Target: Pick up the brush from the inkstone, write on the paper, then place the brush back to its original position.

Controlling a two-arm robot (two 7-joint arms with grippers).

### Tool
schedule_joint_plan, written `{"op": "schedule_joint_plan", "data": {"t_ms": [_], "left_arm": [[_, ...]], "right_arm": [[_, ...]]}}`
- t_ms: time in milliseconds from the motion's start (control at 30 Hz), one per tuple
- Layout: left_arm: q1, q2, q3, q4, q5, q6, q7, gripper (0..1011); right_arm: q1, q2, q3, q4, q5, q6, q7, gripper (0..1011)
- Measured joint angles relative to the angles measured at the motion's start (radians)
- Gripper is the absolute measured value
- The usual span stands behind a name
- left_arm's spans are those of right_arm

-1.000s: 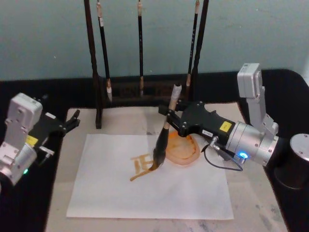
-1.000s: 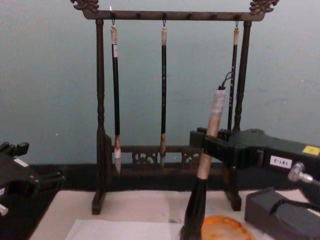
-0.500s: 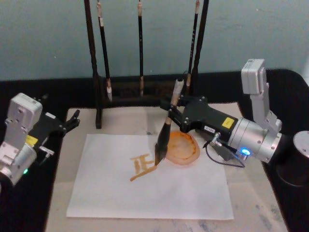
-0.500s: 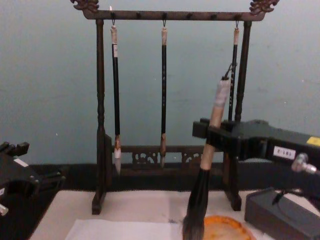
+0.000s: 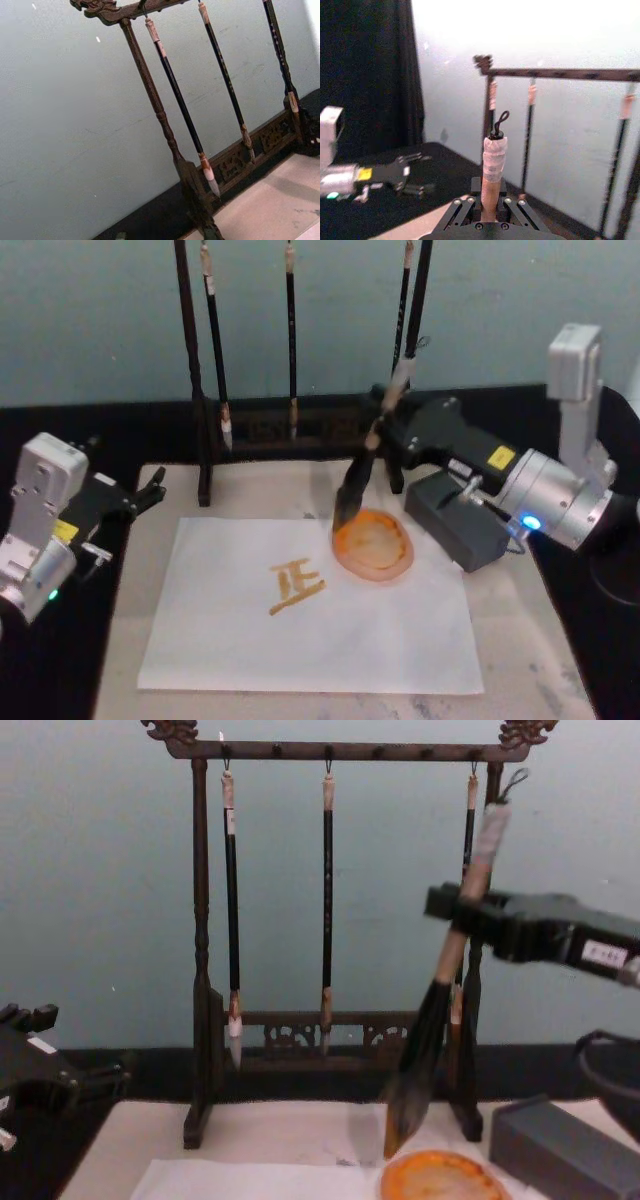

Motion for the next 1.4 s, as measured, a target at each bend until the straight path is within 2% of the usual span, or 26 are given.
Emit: {"op": "schedule_joint_plan", "data": {"t_ms": [233,400,433,467,667,800,1067,1400], "left_arm": [[0.0,0.0,0.0,0.0,0.0,0.0,0.0,1010],[0.0,0.0,0.0,0.0,0.0,0.0,0.0,1010],[0.0,0.0,0.0,0.0,0.0,0.0,0.0,1010],[0.0,0.0,0.0,0.0,0.0,0.0,0.0,1010],[0.0,0.0,0.0,0.0,0.0,0.0,0.0,1010],[0.0,0.0,0.0,0.0,0.0,0.0,0.0,1010],[0.0,0.0,0.0,0.0,0.0,0.0,0.0,1010],[0.0,0.0,0.0,0.0,0.0,0.0,0.0,1010]], "right_arm": [[-0.01,-0.017,0.064,0.023,0.083,-0.001,-0.011,165],[-0.028,-0.026,0.112,0.04,0.174,0.026,-0.015,165],[-0.035,-0.028,0.124,0.045,0.204,0.038,-0.016,165],[-0.035,-0.028,0.124,0.045,0.204,0.038,-0.016,165],[-0.066,-0.04,0.164,0.069,0.333,0.096,-0.033,165],[-0.081,-0.048,0.182,0.084,0.397,0.127,-0.049,165],[-0.093,-0.058,0.2,0.127,0.493,0.173,-0.09,165],[-0.086,-0.064,0.202,0.179,0.566,0.209,-0.117,165]]}}
